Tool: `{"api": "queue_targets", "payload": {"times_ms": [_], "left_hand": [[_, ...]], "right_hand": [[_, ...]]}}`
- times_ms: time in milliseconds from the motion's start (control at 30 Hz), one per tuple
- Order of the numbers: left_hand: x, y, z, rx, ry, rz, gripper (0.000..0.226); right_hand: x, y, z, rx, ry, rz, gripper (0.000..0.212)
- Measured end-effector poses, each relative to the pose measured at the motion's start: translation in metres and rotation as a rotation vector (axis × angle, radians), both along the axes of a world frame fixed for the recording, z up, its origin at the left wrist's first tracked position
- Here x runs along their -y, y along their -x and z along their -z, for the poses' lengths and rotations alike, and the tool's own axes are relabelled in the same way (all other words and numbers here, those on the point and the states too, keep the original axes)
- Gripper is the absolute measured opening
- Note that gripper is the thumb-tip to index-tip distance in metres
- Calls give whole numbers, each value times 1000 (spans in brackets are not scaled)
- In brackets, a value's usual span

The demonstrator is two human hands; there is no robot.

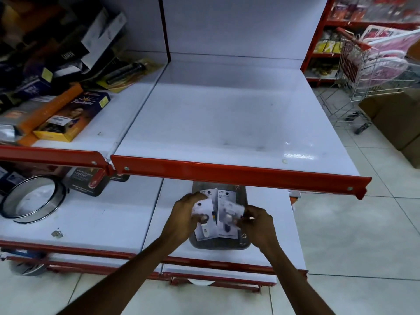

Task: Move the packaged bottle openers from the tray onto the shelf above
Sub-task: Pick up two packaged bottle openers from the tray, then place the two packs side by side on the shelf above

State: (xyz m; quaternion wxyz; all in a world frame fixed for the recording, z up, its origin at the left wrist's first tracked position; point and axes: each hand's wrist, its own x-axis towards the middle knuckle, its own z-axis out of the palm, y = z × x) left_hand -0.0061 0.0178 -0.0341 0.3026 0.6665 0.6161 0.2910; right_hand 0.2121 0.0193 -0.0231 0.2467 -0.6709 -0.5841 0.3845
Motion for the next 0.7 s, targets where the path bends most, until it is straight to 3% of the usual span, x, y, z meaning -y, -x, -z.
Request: {"api": "queue_targets", "payload": {"times_ms": [67, 200, 367, 533, 700], "left_hand": [[25, 1, -20, 67, -41, 35, 33], [68, 7, -83, 41, -198, 17, 35], [85, 17, -185, 217, -356, -131, 38], [54, 20, -268, 453, -479, -81, 44], [-16, 21, -298, 423, -490, -10, 38]], "right_hand": [[20, -6, -17, -33, -52, -26, 12], [57, -18, -66, -56, -199, -89, 37], [72, -21, -163, -179, -370, -73, 17], [52, -15, -254, -399, -503, -114, 15], [-17, -13, -278, -496, -470, -62, 16]]}}
